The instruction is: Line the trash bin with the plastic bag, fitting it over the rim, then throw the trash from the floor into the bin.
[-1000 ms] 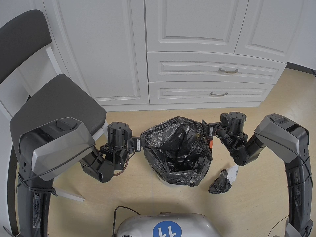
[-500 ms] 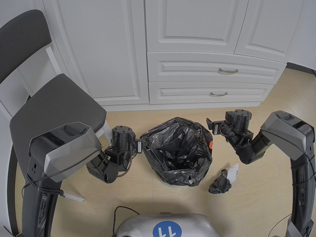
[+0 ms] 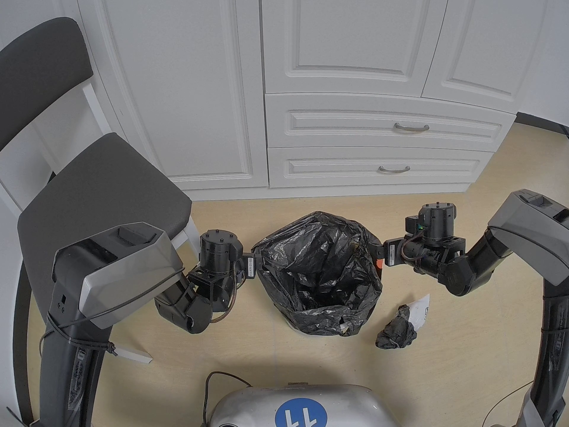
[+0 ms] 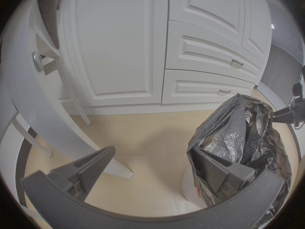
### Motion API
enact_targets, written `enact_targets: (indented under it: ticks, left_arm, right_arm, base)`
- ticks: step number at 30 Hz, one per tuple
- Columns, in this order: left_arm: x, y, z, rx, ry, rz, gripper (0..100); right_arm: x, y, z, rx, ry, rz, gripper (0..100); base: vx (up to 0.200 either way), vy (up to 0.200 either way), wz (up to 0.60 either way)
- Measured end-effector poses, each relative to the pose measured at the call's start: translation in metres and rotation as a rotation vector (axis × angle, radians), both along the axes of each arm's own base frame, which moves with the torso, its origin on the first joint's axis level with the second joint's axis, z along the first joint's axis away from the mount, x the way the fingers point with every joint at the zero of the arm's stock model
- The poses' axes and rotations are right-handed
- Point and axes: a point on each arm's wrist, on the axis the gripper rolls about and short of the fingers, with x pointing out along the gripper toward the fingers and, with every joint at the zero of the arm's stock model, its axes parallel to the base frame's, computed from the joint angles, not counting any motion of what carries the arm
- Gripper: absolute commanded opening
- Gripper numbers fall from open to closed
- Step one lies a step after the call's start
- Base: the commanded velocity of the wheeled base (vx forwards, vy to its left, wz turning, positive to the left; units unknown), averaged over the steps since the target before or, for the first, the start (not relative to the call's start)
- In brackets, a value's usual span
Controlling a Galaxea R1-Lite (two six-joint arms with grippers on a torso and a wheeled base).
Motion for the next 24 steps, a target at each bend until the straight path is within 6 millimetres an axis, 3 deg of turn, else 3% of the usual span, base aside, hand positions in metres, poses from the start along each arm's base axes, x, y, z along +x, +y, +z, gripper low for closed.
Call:
enact_targets:
  ticks: [13, 24]
  left_arm:
    - [0.0, -0.001, -0.001, -0.005, -0.004, -0.003, 100]
    - [0.015, -0.005, -0.014, -0.024, -0.035, 0.01, 100]
  right_arm:
    - [0.036, 0.003, -0.034, 0.055, -0.002, -0.059, 100]
    - [0.067, 0.005, -0.058, 0.116, -0.051, -0.158, 100]
  base:
    - [0.0, 0.0, 0.0]
    - [0.0, 0.0, 0.0]
